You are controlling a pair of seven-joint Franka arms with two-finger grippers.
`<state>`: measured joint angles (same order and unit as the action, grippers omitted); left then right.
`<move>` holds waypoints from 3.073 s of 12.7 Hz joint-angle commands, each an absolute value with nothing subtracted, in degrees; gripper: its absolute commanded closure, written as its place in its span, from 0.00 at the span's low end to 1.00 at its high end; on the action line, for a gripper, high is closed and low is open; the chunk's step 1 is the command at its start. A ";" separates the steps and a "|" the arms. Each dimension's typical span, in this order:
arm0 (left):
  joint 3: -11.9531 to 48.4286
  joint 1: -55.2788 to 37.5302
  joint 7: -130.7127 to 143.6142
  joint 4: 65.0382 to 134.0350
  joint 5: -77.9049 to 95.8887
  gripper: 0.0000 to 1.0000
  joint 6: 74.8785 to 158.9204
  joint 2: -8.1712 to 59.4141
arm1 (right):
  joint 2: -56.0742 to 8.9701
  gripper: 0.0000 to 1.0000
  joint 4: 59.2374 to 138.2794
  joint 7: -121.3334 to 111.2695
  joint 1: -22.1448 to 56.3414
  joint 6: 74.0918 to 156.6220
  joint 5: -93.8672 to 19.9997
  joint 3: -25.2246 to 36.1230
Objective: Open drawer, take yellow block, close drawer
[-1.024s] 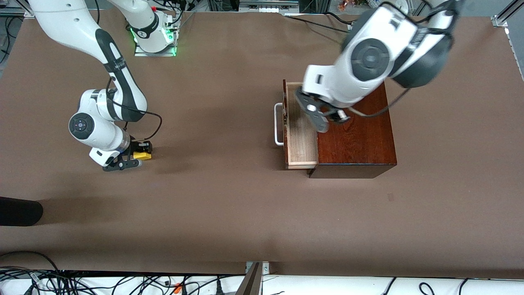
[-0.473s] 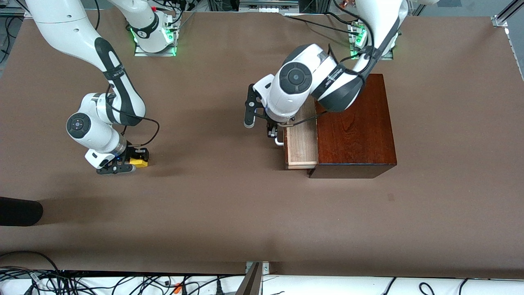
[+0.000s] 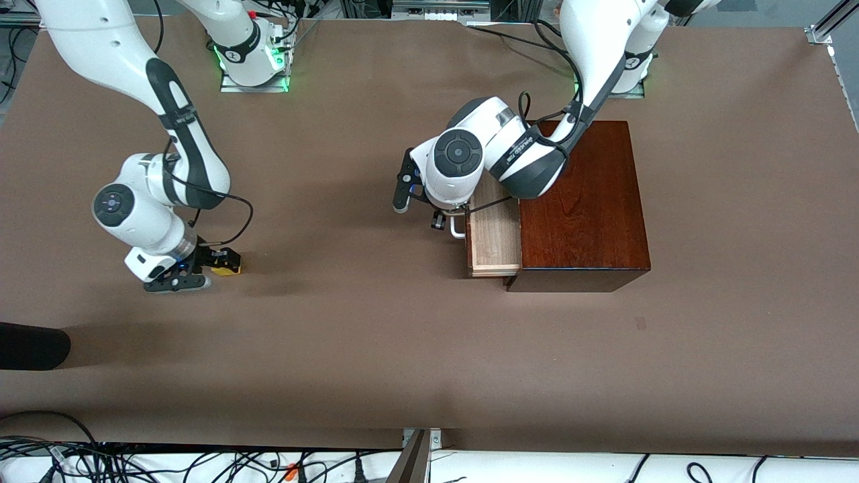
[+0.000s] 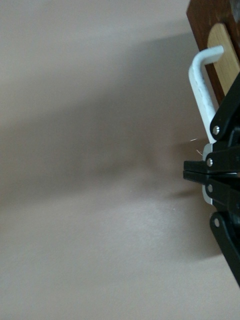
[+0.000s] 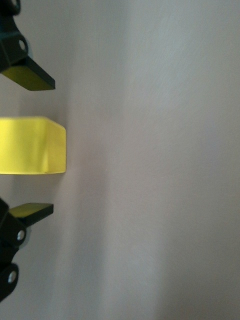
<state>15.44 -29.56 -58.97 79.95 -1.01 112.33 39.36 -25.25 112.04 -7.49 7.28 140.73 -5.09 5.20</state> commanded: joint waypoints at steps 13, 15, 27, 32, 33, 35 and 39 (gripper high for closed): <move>13.89 -23.83 -60.91 79.45 -6.68 1.00 98.18 38.06 | -3.69 0.00 91.67 -6.50 6.68 92.46 -0.64 4.49; 13.97 -22.68 -62.14 79.28 -6.68 1.00 98.09 38.06 | -3.60 0.00 91.41 -6.68 7.11 92.20 0.08 4.04; 15.29 -16.29 -25.97 76.90 3.17 0.00 88.08 23.31 | -4.39 0.00 88.24 -6.50 7.12 92.20 -0.88 4.31; 14.41 -0.39 -23.82 76.91 1.06 0.00 86.13 16.53 | -4.39 0.00 88.33 -6.06 7.03 89.39 -1.14 4.40; 14.33 1.91 -23.73 76.99 -0.16 0.00 86.13 15.22 | -4.39 0.00 88.33 -6.06 7.03 89.21 -1.14 4.39; 13.46 4.04 -21.11 78.21 -2.98 0.00 86.22 12.67 | -4.31 0.00 88.33 -5.98 7.03 88.59 -1.14 4.39; 6.19 0.11 -1.09 88.81 -2.81 0.00 90.50 3.46 | -4.39 0.00 88.24 -6.06 6.94 88.68 -1.14 4.39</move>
